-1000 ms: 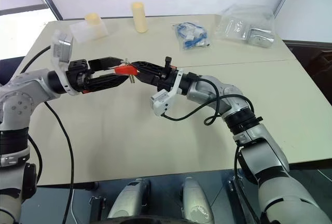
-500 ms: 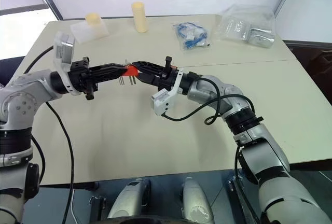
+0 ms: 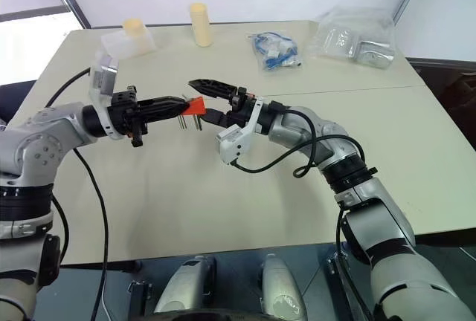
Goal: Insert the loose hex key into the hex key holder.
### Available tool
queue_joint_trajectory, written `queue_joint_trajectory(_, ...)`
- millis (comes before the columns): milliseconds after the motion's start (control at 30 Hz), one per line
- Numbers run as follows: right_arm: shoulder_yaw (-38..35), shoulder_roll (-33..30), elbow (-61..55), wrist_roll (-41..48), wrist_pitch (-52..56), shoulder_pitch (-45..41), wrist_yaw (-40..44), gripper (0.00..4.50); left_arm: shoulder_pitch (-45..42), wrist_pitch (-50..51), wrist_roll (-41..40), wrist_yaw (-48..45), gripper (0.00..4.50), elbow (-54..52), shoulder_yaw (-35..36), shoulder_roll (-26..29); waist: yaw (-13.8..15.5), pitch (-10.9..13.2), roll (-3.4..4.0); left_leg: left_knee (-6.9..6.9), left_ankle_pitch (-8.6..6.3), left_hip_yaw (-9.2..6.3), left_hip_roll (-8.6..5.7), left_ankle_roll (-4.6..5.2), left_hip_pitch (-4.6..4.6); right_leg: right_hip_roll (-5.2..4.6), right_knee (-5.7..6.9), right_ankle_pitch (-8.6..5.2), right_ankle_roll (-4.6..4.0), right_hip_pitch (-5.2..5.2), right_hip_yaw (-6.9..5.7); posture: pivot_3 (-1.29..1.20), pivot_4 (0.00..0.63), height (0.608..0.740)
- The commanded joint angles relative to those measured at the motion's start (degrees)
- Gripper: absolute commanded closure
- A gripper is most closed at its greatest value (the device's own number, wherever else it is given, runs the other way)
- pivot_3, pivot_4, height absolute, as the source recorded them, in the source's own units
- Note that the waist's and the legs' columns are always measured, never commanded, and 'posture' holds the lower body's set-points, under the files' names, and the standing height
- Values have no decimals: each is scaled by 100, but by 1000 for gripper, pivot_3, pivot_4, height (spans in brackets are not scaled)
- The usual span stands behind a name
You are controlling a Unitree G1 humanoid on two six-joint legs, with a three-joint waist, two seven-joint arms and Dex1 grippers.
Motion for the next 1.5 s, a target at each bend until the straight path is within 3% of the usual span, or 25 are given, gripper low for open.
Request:
queue_joint_trajectory(33, -128, 0, -253, 253, 221, -32, 197, 49, -43, -71, -9, -9, 4500, -169, 68, 26, 0, 0, 0, 0, 0, 0, 0, 0, 0, 0, 0, 0, 0, 0, 0, 0, 150, 740)
queue_joint_trajectory(200, -181, -196, -358, 451, 628, 62, 697, 49, 26, -81, -37, 99, 4500, -269, 134, -7, 1, 0, 0, 0, 0, 0, 0, 0, 0, 0, 1, 0, 0, 0, 0, 0, 150, 740)
queue_joint_trajectory(333, -467, -545, -187, 1387, 2123, 151, 2186, 49, 111, -267, 151, 76, 4500, -441, 51, 82, 20, 0, 0, 4, 0, 0, -1, 0, 0, -3, 0, 0, 0, 5, -1, 0, 150, 740)
queue_joint_trajectory(400, -753, -638, -338, 2153, 3376, 79, 3110, 49, 155, -334, 228, 58, 4500, -541, 27, 134, 20, 0, 0, 5, 0, 0, -2, 1, 0, -5, 0, 0, 1, 6, -1, 0, 150, 740)
queue_joint_trajectory(533, -964, -1324, -988, 3520, 5869, -95, 5511, 49, 220, -432, 329, 6, 4500, -646, 13, 197, 39, 1, 2, 4, -2, -3, 0, 4, 0, -4, -2, 0, 1, 7, -3, 0, 150, 740)
queue_joint_trajectory(700, -666, -2281, -1264, 3854, 6168, -67, 7152, 49, 309, -572, 456, -18, 4500, -666, -60, 163, 6, 2, 3, 2, -7, -1, 1, 12, 0, -4, -9, -1, 2, 6, -3, 0, 150, 740)
queue_joint_trajectory(1100, -357, -2303, -914, 3423, 7534, 107, 6925, 49, 677, -720, 523, 151, 4500, -885, -82, 25, 35, 2, 2, 5, -7, 2, 1, 12, -4, -7, -8, -1, 2, 1, -1, 0, 150, 740)
queue_joint_trajectory(1500, -212, -2325, -721, 2987, 7945, 576, 6249, 49, 815, -671, 446, 324, 4500, -1065, -44, 44, 46, 2, 2, 6, -7, 3, -1, 12, -4, -7, -7, -1, 2, 1, -1, 0, 150, 740)
